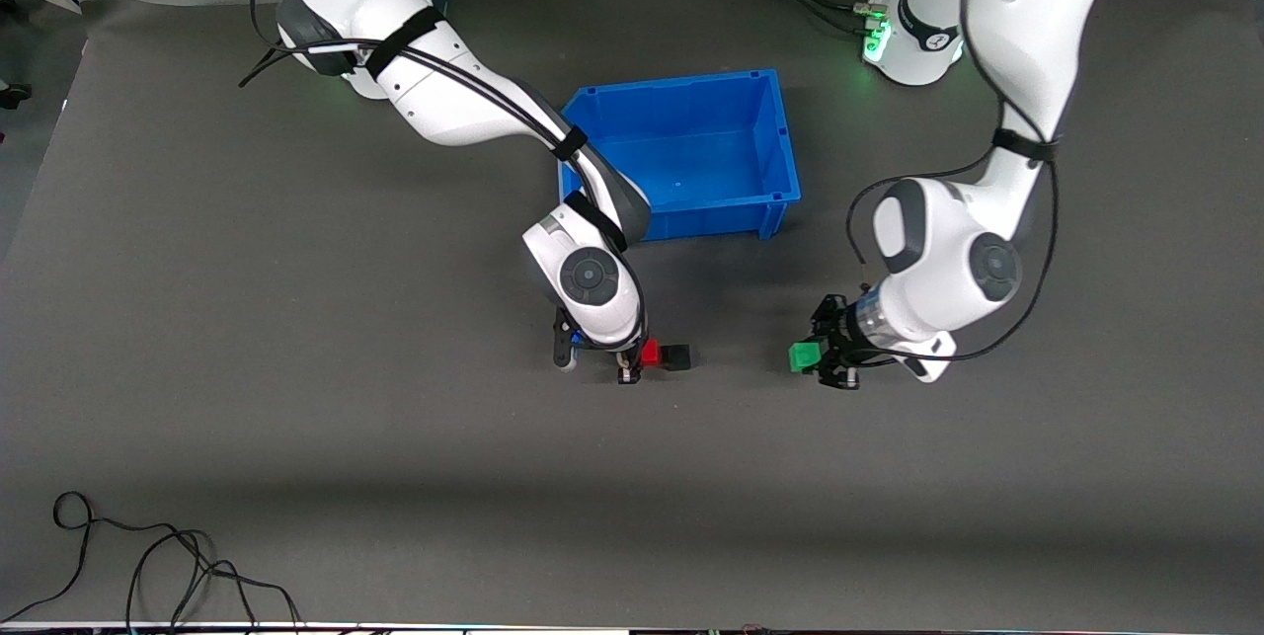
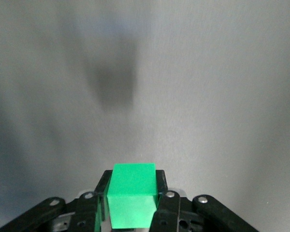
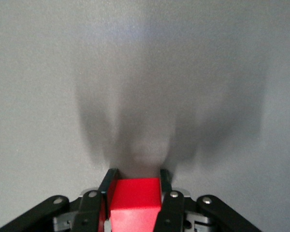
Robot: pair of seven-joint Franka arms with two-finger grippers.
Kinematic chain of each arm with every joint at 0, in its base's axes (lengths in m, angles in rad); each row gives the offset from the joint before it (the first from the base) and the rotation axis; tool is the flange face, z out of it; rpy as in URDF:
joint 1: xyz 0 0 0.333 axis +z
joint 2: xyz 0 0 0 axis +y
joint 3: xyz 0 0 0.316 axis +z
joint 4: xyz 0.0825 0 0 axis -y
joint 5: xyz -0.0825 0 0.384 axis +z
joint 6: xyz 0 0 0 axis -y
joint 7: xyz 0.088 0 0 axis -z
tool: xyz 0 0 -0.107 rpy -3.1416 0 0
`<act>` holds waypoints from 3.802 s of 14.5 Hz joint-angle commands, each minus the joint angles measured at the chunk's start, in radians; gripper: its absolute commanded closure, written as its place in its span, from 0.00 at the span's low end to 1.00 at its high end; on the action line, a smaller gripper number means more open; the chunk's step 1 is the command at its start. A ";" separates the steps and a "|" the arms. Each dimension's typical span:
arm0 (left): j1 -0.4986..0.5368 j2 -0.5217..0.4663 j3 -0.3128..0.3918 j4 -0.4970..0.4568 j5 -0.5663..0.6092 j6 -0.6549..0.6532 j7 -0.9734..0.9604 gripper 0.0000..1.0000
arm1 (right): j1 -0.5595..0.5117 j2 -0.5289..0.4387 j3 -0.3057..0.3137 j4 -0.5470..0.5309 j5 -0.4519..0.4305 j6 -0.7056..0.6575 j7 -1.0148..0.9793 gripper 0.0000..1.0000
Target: Attach green and red cubes to black cube
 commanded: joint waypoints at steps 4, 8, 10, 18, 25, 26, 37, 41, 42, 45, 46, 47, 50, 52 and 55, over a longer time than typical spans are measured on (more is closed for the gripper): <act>-0.133 0.131 0.021 0.108 0.005 0.077 -0.147 0.82 | 0.022 0.050 -0.009 0.068 0.000 -0.020 0.036 1.00; -0.173 0.173 0.020 0.149 0.005 0.078 -0.153 0.82 | 0.022 0.080 -0.010 0.085 -0.003 -0.014 0.042 1.00; -0.201 0.197 0.021 0.169 0.005 0.095 -0.185 0.82 | 0.022 0.110 -0.010 0.123 -0.003 -0.014 0.042 1.00; -0.242 0.227 0.023 0.171 0.005 0.138 -0.227 0.82 | 0.020 0.120 -0.010 0.148 -0.001 -0.014 0.043 1.00; -0.252 0.228 0.024 0.180 0.007 0.138 -0.255 0.00 | 0.020 0.120 -0.010 0.148 -0.003 -0.014 0.042 1.00; -0.250 0.227 0.024 0.180 0.007 0.137 -0.255 0.00 | 0.020 0.119 -0.010 0.148 -0.003 -0.014 0.040 1.00; -0.049 0.003 0.165 0.132 0.128 -0.245 0.179 0.00 | 0.008 0.058 -0.010 0.171 -0.026 -0.027 -0.013 0.01; 0.122 -0.111 0.170 0.132 0.164 -0.464 0.584 0.00 | -0.015 -0.063 -0.009 0.170 -0.017 -0.208 -0.200 0.01; 0.168 -0.138 0.170 0.137 0.195 -0.515 0.670 0.00 | -0.020 -0.099 -0.007 0.170 -0.015 -0.263 -0.248 0.01; 0.251 -0.221 0.170 0.149 0.289 -0.639 0.947 0.00 | -0.075 -0.223 -0.001 0.163 -0.011 -0.456 -0.434 0.01; 0.271 -0.244 0.170 0.157 0.304 -0.678 1.054 0.00 | -0.092 -0.272 -0.001 0.159 -0.008 -0.524 -0.520 0.01; 0.282 -0.276 0.170 0.160 0.316 -0.699 1.162 0.00 | -0.106 -0.325 -0.004 0.153 0.012 -0.590 -0.606 0.01; 0.295 -0.341 0.170 0.168 0.342 -0.704 1.458 0.00 | -0.204 -0.479 -0.010 0.101 0.063 -0.739 -0.830 0.01; 0.284 -0.382 0.169 0.169 0.368 -0.722 1.543 0.00 | -0.265 -0.585 -0.012 0.049 0.063 -0.835 -1.034 0.01; 0.273 -0.431 0.159 0.204 0.379 -0.834 1.540 0.00 | -0.351 -0.682 -0.013 0.018 0.058 -0.964 -1.306 0.01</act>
